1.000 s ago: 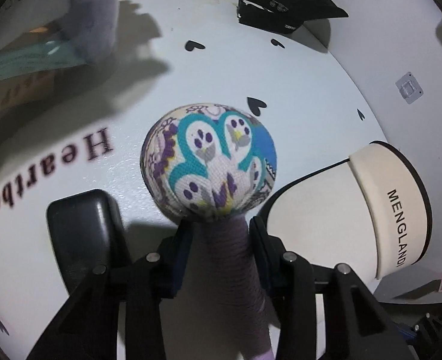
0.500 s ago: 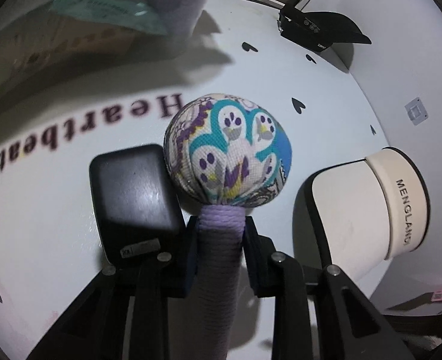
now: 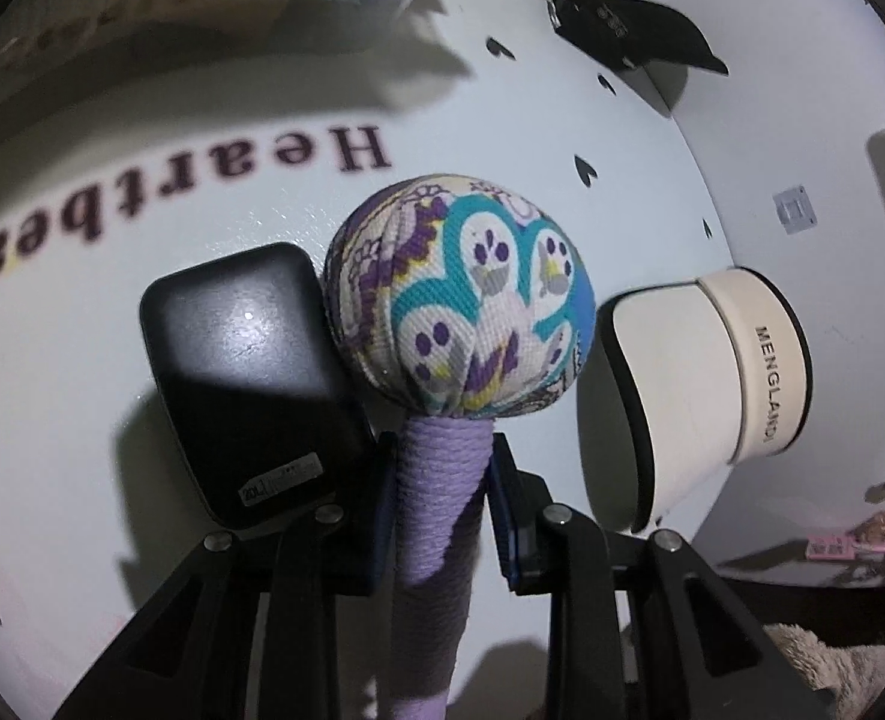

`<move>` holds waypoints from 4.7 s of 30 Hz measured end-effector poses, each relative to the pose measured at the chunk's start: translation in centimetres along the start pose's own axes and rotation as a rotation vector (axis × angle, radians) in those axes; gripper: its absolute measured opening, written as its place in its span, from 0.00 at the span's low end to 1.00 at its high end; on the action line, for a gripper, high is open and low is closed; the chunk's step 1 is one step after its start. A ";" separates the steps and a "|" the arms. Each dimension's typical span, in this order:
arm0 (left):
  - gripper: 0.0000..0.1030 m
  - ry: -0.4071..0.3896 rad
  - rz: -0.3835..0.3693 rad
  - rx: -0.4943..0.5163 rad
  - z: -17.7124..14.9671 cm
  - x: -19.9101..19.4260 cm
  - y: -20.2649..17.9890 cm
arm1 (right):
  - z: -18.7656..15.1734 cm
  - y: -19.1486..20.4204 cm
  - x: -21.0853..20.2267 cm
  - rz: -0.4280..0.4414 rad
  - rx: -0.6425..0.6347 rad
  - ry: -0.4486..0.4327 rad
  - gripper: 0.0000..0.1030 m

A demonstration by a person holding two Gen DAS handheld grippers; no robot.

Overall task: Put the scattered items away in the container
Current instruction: 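Grasp the purple rope handle with the right tool while the left tool holds the ball head, then lift the stick with both tools and carry it over the clear box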

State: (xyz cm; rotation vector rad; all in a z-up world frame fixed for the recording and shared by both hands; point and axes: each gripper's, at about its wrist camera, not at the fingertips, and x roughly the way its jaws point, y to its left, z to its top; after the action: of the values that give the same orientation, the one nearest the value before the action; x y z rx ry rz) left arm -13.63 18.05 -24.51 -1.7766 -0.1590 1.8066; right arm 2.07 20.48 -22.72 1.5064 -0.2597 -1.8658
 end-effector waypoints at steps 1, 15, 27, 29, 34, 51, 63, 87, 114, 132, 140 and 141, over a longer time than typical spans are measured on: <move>0.27 0.016 -0.009 -0.001 0.2 0.1 0.1 | -0.1 0.2 0.3 0.016 -0.003 0.011 0.55; 0.27 0.036 -0.080 -0.097 0.9 0.0 1.0 | -2.7 -0.7 0.4 -0.137 0.074 0.046 0.51; 0.32 -0.029 -0.227 -0.337 -1.8 -1.1 4.5 | -3.9 -7.5 -3.2 -0.343 0.198 0.022 0.51; 0.32 -0.049 -0.252 -0.387 -2.7 -1.4 5.0 | -3.4 -7.4 -3.5 -0.348 0.204 0.020 0.51; 0.33 -0.105 -0.300 -0.481 -4.6 -1.6 5.7 | -3.6 -9.2 -5.8 -0.361 0.283 -0.022 0.51; 0.33 -0.136 -0.302 -0.496 -4.6 -1.2 5.4 | -5.4 -13.2 -7.2 0.042 1.209 -0.344 0.53; 0.34 -0.105 -0.325 -0.447 -5.7 -1.7 6.0 | -7.5 -13.5 -5.0 0.070 1.498 -0.458 0.49; 0.68 -0.329 0.371 0.445 -6.6 -7.6 -1.7 | -8.8 -13.2 -5.0 0.035 1.481 -0.538 0.44; 0.67 -0.319 0.265 0.378 -5.6 -6.0 -0.5 | -0.7 0.6 -4.6 -0.838 -0.055 -0.092 0.76; 0.76 -0.338 0.269 0.364 -5.4 -6.4 0.1 | 0.9 -0.9 2.2 -0.906 -0.262 0.020 0.29; 0.71 -0.300 0.229 0.284 -5.6 -5.6 1.3 | 0.7 -1.3 2.2 -0.881 -0.297 0.005 0.28; 0.71 -0.303 0.213 0.277 -5.5 -5.6 1.3 | 0.7 -1.4 2.2 -0.874 -0.297 0.005 0.28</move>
State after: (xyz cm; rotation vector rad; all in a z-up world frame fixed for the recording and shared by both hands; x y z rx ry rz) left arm -9.22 12.52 -20.77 -1.3641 0.1625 2.1271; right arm 0.77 19.91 -24.95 1.5251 0.7704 -2.3975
